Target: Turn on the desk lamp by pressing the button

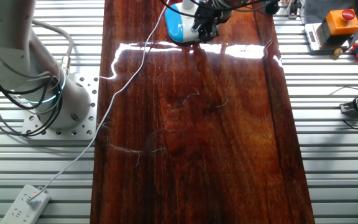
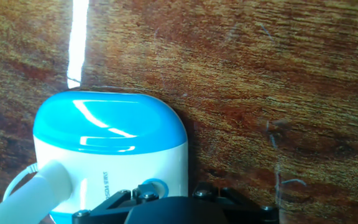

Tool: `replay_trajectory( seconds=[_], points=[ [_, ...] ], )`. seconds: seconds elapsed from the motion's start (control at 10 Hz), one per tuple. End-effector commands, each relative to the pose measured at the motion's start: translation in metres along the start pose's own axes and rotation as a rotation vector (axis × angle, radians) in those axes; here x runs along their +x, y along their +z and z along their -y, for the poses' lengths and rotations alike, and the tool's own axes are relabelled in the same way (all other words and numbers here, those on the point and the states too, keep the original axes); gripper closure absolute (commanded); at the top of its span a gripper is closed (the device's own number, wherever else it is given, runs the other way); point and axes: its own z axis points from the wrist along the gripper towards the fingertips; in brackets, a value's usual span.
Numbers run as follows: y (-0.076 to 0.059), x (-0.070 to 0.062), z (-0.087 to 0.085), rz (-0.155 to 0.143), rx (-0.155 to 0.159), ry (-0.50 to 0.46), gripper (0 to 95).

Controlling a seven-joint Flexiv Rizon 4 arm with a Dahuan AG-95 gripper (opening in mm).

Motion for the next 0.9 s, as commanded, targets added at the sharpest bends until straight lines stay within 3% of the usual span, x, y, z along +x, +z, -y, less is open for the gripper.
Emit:
replay_trajectory(
  seconds=[0.1,0.3,0.5,0.6,0.7,0.8,0.9],
  points=[
    [-0.006,0.003,0.003,0.010,-0.015,0.010,57.0],
    [-0.017,0.006,0.003,0.016,-0.009,0.014,57.0],
    [-0.020,0.007,0.004,0.040,0.007,0.027,57.0],
    [-0.024,0.007,0.005,0.076,0.042,0.054,57.0],
    [-0.029,0.007,0.006,0.089,0.069,0.063,76.0],
    [-0.042,0.003,0.007,0.097,0.114,0.059,76.0],
    [-0.050,0.001,0.009,0.109,0.130,0.059,76.0]
  ],
)
